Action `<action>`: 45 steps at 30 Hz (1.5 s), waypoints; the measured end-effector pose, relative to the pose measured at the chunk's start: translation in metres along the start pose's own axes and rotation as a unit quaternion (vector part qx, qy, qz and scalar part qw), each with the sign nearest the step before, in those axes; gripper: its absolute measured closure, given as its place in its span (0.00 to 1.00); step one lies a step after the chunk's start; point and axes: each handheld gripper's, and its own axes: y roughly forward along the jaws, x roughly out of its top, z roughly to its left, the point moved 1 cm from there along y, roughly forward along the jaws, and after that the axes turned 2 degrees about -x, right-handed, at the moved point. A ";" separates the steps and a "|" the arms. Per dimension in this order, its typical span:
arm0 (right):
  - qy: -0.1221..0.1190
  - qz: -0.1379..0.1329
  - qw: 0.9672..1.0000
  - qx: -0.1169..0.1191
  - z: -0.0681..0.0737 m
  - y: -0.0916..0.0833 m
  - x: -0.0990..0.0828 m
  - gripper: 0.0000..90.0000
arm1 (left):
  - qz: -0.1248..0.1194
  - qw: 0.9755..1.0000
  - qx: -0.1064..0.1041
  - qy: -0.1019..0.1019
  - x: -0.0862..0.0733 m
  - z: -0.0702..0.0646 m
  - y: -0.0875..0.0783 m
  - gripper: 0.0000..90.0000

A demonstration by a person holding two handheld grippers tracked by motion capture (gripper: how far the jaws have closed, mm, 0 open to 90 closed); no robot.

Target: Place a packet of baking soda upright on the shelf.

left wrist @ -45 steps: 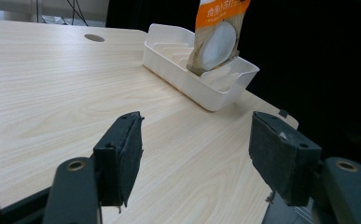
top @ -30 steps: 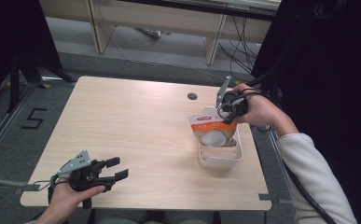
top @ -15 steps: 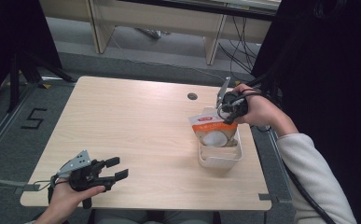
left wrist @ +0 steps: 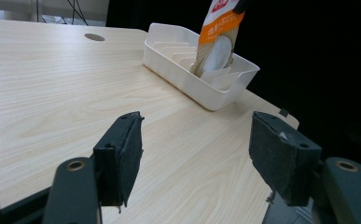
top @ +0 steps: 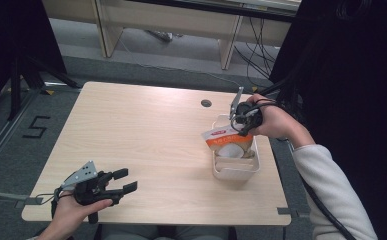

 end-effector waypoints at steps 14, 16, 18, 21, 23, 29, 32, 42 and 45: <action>0.024 0.005 1.000 0.000 0.004 0.007 -0.004 1.00 | 0.001 1.000 -0.008 0.010 0.000 0.001 0.001 0.38; 0.006 -0.004 1.000 0.007 0.002 0.012 -0.005 1.00 | 0.003 1.000 -0.004 0.009 0.000 0.000 0.000 0.38; 0.007 -0.002 1.000 0.004 0.002 0.014 -0.006 1.00 | 0.004 1.000 -0.003 0.009 0.000 0.000 0.001 0.38; 0.023 -0.002 1.000 0.007 0.003 0.014 -0.008 1.00 | 0.004 1.000 -0.003 0.009 -0.001 0.000 0.001 0.38; 0.013 -0.005 1.000 0.007 0.002 0.016 -0.010 1.00 | 0.004 1.000 -0.004 0.010 -0.001 0.000 0.001 0.38; 0.030 0.010 0.999 0.013 0.004 0.022 -0.011 1.00 | 0.004 1.000 -0.005 0.010 -0.001 0.000 0.001 0.38; 0.022 0.003 1.000 0.011 0.002 0.024 -0.012 1.00 | 0.004 1.000 -0.004 0.011 -0.001 0.000 0.002 0.38; 0.042 0.003 0.999 0.009 0.002 0.028 -0.017 1.00 | 0.004 1.000 -0.001 0.010 -0.001 0.000 0.001 0.38; 0.046 0.002 0.999 0.009 0.001 0.030 -0.018 1.00 | 0.004 1.000 -0.001 0.010 -0.001 0.000 0.001 0.38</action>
